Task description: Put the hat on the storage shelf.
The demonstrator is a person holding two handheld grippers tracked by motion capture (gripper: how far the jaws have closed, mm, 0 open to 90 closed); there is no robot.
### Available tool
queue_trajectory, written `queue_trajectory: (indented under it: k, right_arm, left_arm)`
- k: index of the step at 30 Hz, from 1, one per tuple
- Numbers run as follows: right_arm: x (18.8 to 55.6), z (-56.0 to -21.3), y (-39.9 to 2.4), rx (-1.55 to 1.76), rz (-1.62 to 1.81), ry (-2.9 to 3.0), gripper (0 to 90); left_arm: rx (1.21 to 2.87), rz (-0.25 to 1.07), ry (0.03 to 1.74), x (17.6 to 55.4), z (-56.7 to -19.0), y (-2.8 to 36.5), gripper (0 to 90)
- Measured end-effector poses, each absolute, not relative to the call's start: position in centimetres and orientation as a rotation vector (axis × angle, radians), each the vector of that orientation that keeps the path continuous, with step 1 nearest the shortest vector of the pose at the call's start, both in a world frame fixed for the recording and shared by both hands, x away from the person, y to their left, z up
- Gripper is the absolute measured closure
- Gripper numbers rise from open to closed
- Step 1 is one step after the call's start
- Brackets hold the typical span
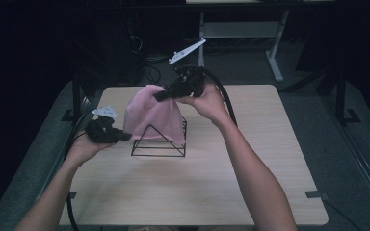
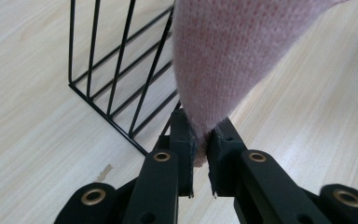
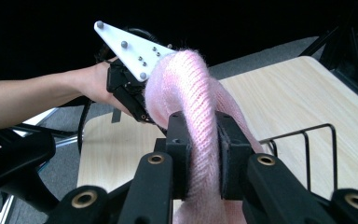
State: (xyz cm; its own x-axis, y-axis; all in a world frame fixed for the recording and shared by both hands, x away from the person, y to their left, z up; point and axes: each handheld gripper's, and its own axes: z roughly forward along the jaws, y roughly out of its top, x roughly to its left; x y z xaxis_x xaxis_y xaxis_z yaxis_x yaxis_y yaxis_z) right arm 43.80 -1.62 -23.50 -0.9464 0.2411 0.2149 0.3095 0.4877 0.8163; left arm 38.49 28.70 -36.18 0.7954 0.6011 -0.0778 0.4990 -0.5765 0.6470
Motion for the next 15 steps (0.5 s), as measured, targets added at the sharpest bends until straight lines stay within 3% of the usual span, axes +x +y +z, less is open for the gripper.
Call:
queue_trajectory:
  k: [15]
  right_arm:
    - [43.8,-25.7,-1.7,-0.501,-1.442,-2.611,76.7]
  left_arm:
    - [2.39,0.215,0.814,38.6,-37.5,27.9,82.0]
